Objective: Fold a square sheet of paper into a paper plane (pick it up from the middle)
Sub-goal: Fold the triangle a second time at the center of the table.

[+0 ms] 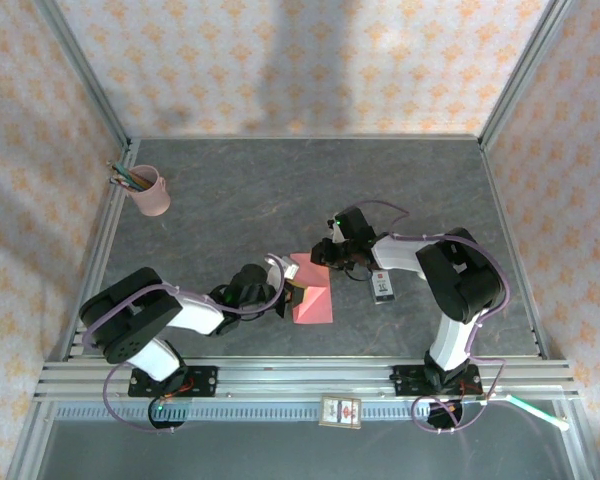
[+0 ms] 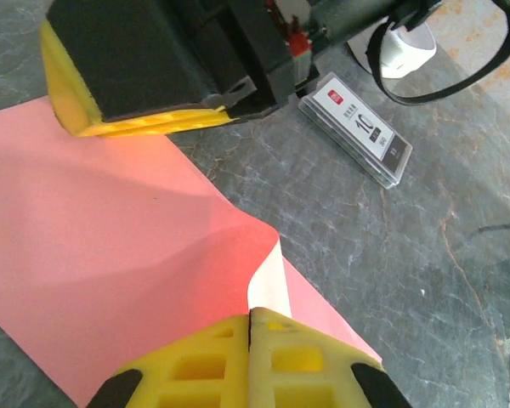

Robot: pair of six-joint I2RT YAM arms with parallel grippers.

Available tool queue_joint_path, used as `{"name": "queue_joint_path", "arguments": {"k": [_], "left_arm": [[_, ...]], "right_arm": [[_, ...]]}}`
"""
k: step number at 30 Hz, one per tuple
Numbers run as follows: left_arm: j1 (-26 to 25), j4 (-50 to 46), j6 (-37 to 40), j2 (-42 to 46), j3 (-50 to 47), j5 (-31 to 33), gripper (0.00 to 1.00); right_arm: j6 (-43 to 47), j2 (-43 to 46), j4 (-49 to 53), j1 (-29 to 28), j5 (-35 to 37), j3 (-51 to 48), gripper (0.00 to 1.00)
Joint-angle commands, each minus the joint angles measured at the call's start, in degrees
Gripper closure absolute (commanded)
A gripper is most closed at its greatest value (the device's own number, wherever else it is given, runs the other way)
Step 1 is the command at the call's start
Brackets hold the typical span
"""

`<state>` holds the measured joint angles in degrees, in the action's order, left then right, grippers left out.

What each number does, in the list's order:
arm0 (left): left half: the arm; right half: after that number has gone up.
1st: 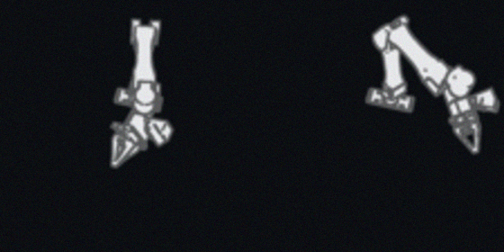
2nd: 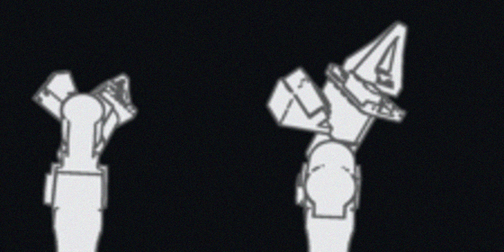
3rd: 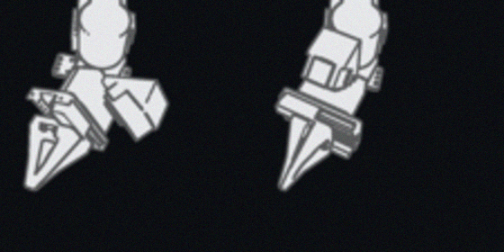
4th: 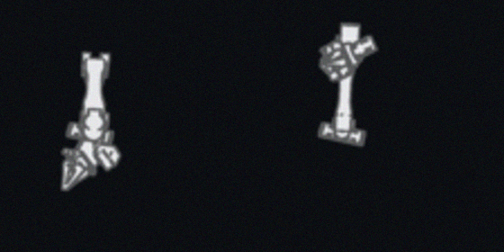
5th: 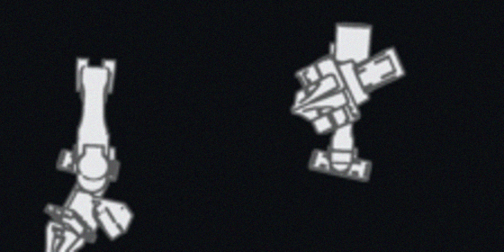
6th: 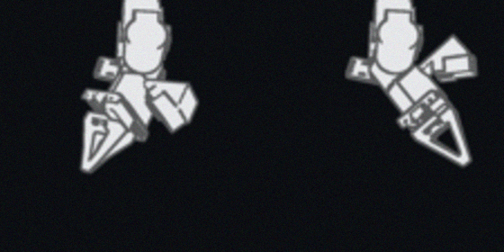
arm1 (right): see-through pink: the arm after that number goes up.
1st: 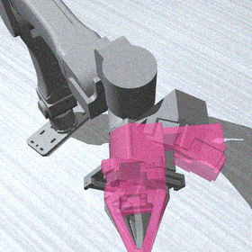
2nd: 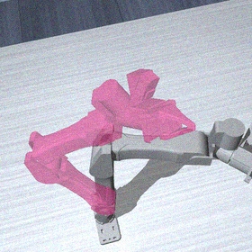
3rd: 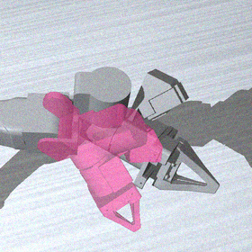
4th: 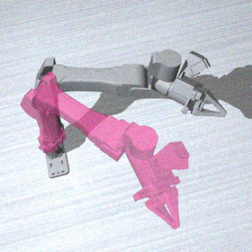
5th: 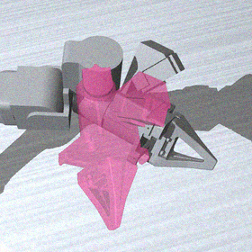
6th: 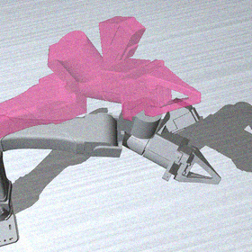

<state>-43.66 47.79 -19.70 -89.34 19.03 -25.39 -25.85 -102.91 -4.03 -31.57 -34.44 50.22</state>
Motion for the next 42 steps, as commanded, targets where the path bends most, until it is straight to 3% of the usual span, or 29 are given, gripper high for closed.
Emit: {"name": "queue_joint_path", "arguments": {"k": [1, 42], "left_arm": [[1.4, -0.6, 0.0, -1.3, 1.6, -2.2, 1.0], [4.2, -8.8, 1.6, -4.4, 4.4, 0.0, 1.0]], "right_arm": [[1.6, -2.6, 2.5, -0.1, 3.8, -1.2, 0.75], [1.8, -3.1, 2.8, -0.1, 4.5, -1.4, 0.76]]}}
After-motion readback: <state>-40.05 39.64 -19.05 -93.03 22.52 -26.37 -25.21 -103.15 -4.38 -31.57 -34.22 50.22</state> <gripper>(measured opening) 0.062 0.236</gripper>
